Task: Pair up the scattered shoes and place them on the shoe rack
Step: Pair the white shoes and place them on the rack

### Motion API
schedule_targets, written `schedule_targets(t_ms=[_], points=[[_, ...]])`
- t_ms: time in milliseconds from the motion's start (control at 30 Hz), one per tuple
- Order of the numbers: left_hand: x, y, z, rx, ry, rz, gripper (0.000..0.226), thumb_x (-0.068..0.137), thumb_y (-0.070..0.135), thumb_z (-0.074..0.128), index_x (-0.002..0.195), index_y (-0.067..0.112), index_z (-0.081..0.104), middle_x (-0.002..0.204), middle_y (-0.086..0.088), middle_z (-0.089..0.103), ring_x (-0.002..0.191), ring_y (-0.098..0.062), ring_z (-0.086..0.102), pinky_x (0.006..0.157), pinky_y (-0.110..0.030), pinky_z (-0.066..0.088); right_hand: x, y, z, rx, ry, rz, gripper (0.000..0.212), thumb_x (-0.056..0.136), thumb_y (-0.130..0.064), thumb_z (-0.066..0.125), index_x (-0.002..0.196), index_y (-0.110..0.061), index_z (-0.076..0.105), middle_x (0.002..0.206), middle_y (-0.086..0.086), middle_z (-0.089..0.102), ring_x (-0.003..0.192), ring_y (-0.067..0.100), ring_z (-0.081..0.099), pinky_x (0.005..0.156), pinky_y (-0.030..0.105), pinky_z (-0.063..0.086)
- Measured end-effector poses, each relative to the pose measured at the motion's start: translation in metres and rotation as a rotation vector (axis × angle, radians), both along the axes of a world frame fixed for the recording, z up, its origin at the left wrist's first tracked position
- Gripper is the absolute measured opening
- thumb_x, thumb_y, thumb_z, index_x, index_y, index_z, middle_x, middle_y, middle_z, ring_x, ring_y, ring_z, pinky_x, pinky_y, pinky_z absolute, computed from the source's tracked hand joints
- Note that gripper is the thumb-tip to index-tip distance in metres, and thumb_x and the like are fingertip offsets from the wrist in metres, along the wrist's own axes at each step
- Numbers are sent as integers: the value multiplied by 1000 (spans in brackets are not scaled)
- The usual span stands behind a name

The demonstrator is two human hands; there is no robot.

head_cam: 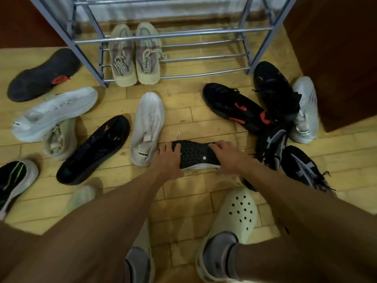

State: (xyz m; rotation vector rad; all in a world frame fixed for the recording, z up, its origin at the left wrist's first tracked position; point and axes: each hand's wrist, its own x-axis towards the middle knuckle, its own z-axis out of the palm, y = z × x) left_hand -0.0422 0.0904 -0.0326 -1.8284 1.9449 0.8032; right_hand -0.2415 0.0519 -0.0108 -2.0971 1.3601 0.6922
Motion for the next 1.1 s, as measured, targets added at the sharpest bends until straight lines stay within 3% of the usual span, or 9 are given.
schedule_targets(t_ms=[233, 333, 467, 567, 700, 833, 967, 1033, 1100], points=[[11, -17, -24, -116, -24, -87, 89, 77, 33, 68, 148, 14, 20, 141, -14, 33, 127, -33, 37, 104, -44, 41, 24, 6, -30, -209, 194, 249, 100, 82, -46, 67, 152, -14, 4, 155, 21, 15, 143, 42, 16, 115, 58, 21], [17, -32, -22, -97, 68, -80, 82, 76, 26, 70, 145, 14, 29, 138, -12, 38, 124, -31, 41, 99, -43, 45, 27, -5, -35, -297, 121, 188, 70, 92, -28, 54, 149, -18, 15, 148, 18, 28, 135, 41, 30, 107, 58, 31], [35, -65, -9, -113, 226, 25, 54, 78, 28, 72, 127, 17, 52, 122, -3, 52, 111, -22, 53, 92, -36, 49, 26, -39, -30, -219, 7, 69, 65, 83, -25, 66, 139, -23, 33, 133, 12, 36, 117, 33, 46, 94, 50, 47], [41, -86, 3, -155, 274, 82, 32, 87, 26, 63, 116, 14, 60, 113, -4, 59, 101, -22, 58, 86, -34, 49, 19, -53, -20, -283, 14, 24, 59, 82, -34, 66, 134, -24, 40, 131, 7, 44, 120, 28, 45, 98, 44, 42], [39, -91, 14, -179, 283, 92, 24, 91, 25, 57, 111, 13, 63, 107, -6, 59, 95, -24, 60, 83, -38, 51, 18, -56, -6, -374, -6, -8, 47, 85, -32, 63, 129, -24, 47, 126, 4, 55, 119, 26, 48, 96, 41, 42], [39, -85, 27, -291, 368, 334, 38, 92, 19, 52, 129, 13, 54, 122, -8, 51, 106, -25, 56, 92, -37, 48, 23, -63, 5, -251, -54, -174, 52, 79, -25, 72, 127, -25, 52, 121, 3, 55, 111, 25, 56, 84, 36, 49], [54, -78, 40, -203, 381, 412, 52, 92, 24, 56, 140, 11, 42, 140, -11, 40, 123, -28, 48, 96, -32, 40, 24, -66, 11, -106, -223, -546, 14, 80, -14, 67, 92, -20, 65, 98, 6, 71, 88, 22, 66, 75, 35, 57], [64, -72, 40, -169, 358, 464, 50, 92, 23, 56, 139, 12, 43, 139, -13, 43, 123, -28, 49, 97, -34, 42, 29, -63, 11, -55, -309, -763, 16, 82, -2, 63, 76, -17, 64, 89, 10, 72, 77, 22, 67, 69, 37, 60], [74, -62, 36, -118, 287, 479, 48, 92, 22, 56, 138, 10, 45, 139, -14, 44, 124, -29, 49, 100, -37, 43, 35, -58, 8, 39, -404, -961, 20, 87, 5, 55, 76, -11, 61, 86, 16, 69, 67, 22, 65, 59, 36, 60]])
